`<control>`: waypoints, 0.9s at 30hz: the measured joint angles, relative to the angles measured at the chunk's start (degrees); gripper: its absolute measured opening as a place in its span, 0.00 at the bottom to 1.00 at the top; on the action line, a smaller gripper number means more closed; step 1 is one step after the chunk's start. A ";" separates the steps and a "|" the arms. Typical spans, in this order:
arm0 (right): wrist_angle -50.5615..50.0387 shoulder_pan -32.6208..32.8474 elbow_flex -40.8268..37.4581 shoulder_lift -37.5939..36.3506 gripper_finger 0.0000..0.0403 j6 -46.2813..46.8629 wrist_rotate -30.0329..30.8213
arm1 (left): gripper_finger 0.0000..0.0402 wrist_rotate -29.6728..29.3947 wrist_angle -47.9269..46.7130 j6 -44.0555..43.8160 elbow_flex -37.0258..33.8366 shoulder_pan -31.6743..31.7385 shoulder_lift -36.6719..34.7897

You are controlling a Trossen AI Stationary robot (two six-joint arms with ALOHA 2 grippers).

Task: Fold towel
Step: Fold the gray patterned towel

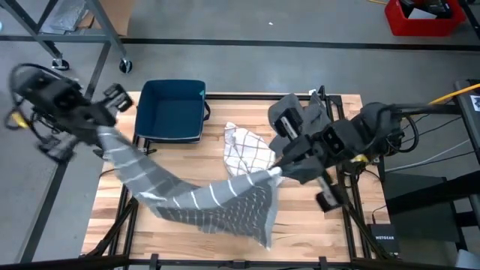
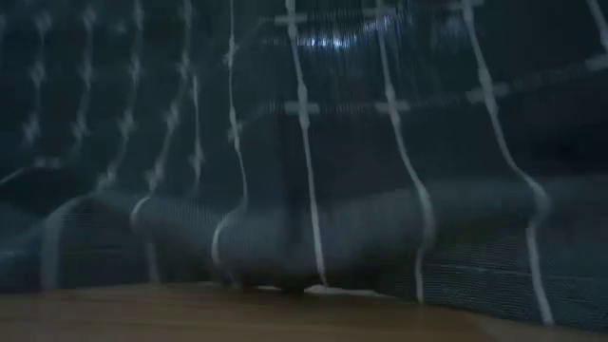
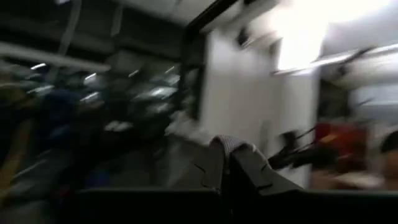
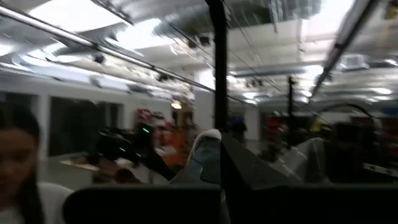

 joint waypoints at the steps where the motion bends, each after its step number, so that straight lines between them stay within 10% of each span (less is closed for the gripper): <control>1: -1.43 0.00 -0.02 0.00 0.01 -0.74 1.43 | 0.00 -3.14 -1.96 1.45 -0.02 0.00 -0.02; 14: -13.20 -1.59 0.03 -2.42 0.01 -20.35 28.07 | 0.00 -36.54 -8.72 26.20 -0.02 0.22 -0.13; 27: -23.01 -9.21 0.42 -2.67 0.01 -21.25 29.90 | 0.00 -47.53 -2.37 41.75 -0.04 0.03 0.02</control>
